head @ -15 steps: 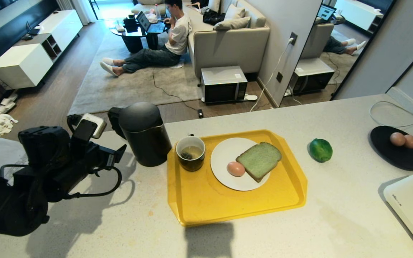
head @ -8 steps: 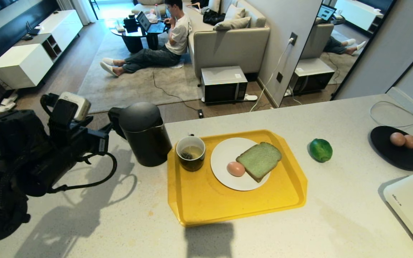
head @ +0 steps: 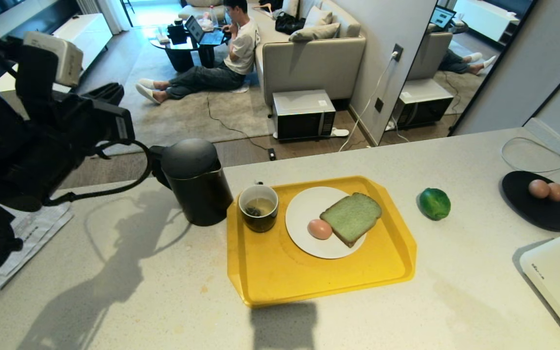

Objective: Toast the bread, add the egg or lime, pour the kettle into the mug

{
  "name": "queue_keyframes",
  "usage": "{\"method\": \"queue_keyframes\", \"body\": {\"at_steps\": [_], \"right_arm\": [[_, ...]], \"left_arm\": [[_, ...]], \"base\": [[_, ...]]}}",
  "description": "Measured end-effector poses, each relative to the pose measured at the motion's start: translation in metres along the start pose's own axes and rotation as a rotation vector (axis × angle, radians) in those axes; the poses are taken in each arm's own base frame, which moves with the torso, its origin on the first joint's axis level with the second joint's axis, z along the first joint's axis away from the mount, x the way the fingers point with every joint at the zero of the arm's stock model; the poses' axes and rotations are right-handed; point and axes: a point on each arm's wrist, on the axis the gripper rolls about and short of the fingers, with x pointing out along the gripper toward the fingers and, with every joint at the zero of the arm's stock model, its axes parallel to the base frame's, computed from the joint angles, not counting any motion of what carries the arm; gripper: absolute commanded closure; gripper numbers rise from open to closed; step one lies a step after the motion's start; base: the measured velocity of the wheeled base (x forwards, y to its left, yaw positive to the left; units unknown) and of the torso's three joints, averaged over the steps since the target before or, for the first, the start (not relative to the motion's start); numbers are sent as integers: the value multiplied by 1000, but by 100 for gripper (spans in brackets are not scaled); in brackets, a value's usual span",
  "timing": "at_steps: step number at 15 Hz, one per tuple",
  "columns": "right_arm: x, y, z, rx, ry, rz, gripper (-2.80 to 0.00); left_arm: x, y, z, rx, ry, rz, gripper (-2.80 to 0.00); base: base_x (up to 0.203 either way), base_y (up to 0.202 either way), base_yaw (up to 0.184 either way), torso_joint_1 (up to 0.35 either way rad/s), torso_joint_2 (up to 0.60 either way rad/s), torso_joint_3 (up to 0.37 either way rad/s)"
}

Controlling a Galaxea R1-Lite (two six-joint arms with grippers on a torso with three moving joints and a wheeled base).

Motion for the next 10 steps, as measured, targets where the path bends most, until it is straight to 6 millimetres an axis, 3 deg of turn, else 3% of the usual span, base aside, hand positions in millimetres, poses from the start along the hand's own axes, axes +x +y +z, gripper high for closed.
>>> {"method": "queue_keyframes", "body": {"at_steps": [3, 6, 8, 10], "right_arm": [[0, 0, 0, 0, 0, 0, 0], [0, 0, 0, 0, 0, 0, 0], [0, 0, 0, 0, 0, 0, 0], [0, 0, 0, 0, 0, 0, 0]], "left_arm": [[-15, 13, 28, 11, 0, 18, 0], [-51, 28, 51, 42, 48, 18, 0], [-83, 34, 54, 72, 105, 3, 0], [-120, 36, 44, 107, 175, -24, 0]], "base": [[0, 0, 0, 0, 0, 0], [0, 0, 0, 0, 0, 0], [0, 0, 0, 0, 0, 0], [0, 0, 0, 0, 0, 0]]}}
